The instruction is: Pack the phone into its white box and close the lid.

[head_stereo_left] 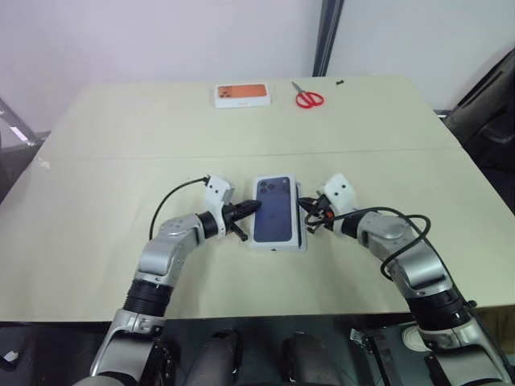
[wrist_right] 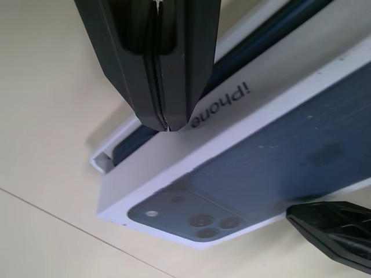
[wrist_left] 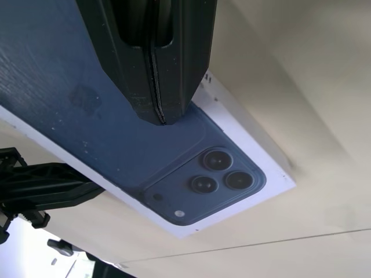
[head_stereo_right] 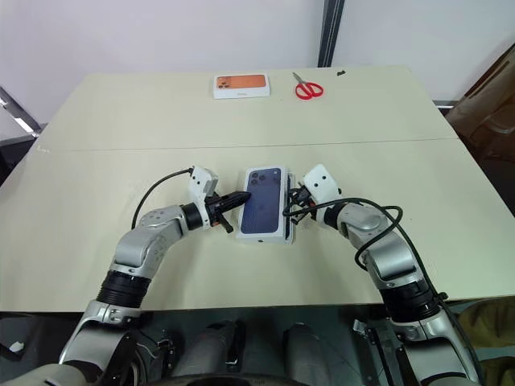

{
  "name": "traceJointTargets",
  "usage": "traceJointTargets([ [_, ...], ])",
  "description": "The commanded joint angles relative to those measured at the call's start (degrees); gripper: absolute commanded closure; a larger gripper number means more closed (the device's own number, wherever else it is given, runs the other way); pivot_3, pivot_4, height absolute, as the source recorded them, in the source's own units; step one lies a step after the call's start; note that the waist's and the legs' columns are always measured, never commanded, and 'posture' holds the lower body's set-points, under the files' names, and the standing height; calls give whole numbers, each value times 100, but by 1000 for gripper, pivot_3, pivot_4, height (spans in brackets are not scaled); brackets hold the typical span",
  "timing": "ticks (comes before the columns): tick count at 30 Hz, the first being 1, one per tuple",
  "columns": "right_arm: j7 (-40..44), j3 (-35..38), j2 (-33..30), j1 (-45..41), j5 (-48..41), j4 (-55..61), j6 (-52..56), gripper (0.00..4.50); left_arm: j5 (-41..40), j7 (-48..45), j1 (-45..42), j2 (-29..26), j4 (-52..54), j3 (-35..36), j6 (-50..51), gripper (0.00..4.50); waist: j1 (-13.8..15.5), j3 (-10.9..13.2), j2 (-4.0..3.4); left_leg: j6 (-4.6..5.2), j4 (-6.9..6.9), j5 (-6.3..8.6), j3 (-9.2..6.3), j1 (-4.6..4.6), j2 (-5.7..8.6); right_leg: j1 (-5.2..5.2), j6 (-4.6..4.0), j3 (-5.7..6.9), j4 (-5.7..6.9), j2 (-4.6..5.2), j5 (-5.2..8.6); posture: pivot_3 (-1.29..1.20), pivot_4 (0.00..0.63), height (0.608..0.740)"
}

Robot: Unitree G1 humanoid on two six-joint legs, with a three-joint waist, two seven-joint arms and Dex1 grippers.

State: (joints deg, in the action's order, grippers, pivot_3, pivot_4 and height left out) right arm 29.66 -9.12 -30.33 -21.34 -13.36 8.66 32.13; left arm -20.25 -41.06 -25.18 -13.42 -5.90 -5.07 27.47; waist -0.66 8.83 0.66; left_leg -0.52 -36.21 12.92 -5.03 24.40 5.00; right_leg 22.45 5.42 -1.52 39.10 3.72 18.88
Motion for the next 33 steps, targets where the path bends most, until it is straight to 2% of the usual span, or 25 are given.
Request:
traceJointTargets([
  [1, 60, 66, -48, -16, 159, 161, -89, 4470, -30, -25, -113, -86, 181, 46, 49, 4500, -1, 0, 0, 0, 0, 0, 0, 0, 0, 0, 0, 0, 0, 0, 0, 0, 150, 734],
  [6, 88, 117, -23, -53, 295, 108, -125, 4470, -66, -62, -46, -461, 302, 165, 301, 4500, -9, 0, 0, -3, 2, -1, 0, 0, 0, 2, 0, 0, 1, -1, 0, 0, 150, 734],
  [11, 206, 56, -174, -176, 592, 11, -321, 4470, -8, -150, 104, -744, 250, -25, 558, 4500, -2, 0, 0, -7, 2, -4, 0, 0, 0, 2, 0, -1, 1, -1, 0, 0, 150, 734],
  [20, 593, -114, -301, -282, 825, 74, -457, 4470, 6, -78, -147, -167, -81, -242, 706, 4500, 7, 0, 0, -7, -3, -4, -1, 0, 3, -3, 0, 3, 0, 3, 0, 0, 150, 734],
  [33, 766, -173, -305, -125, 1100, 135, -500, 4470, -133, -16, -375, -65, 46, -46, 855, 4500, 6, 0, 0, -21, -3, -12, -1, 0, 3, -2, 0, 2, 1, 2, 0, 0, 150, 734],
])
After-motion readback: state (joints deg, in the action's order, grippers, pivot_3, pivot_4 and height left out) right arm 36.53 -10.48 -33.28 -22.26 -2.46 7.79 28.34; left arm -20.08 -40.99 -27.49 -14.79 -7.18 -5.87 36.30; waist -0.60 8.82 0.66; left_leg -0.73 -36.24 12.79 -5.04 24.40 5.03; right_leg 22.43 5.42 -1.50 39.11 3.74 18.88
